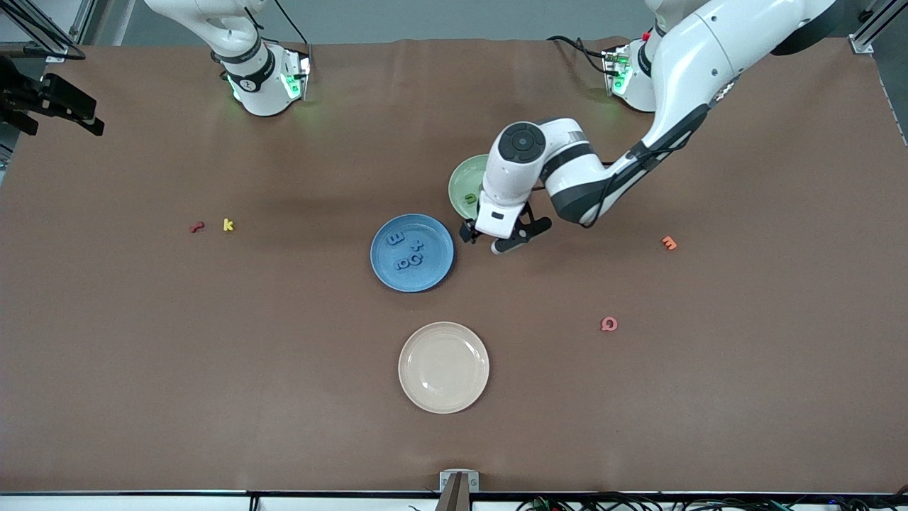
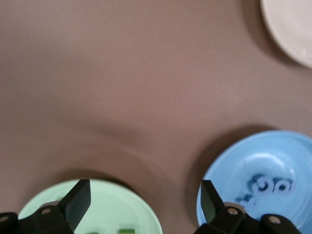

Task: Sort letters by color into matching plates

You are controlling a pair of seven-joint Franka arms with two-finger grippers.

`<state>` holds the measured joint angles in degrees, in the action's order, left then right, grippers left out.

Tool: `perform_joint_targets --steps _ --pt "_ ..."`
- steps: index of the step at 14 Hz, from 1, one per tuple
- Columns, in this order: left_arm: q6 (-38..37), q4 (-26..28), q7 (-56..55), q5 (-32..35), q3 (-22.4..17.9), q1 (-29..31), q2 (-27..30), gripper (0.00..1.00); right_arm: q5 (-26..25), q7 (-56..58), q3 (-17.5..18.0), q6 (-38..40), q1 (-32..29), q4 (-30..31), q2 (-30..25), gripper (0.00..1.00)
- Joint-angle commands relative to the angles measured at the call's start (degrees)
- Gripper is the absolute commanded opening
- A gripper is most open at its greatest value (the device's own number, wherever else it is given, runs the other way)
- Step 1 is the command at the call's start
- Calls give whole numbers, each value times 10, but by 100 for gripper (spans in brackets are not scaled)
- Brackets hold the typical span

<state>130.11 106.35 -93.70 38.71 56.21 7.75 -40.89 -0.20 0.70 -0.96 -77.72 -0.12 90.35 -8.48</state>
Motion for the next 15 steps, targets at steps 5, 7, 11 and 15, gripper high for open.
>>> perform_joint_targets --steps 5,7,11,15 --pt "-11 34 300 -220 -63 50 148 99 21 21 -8 -33 -1 31 -14 100" --pt "-12 46 409 -303 -107 49 185 99 21 46 -10 -55 -8 31 -12 100" --pt "-12 89 602 -404 -208 49 251 98 21 47 -11 -78 -9 24 -6 100" --pt "-13 105 733 -452 -287 50 298 98 22 22 -9 -65 -6 0 18 100"
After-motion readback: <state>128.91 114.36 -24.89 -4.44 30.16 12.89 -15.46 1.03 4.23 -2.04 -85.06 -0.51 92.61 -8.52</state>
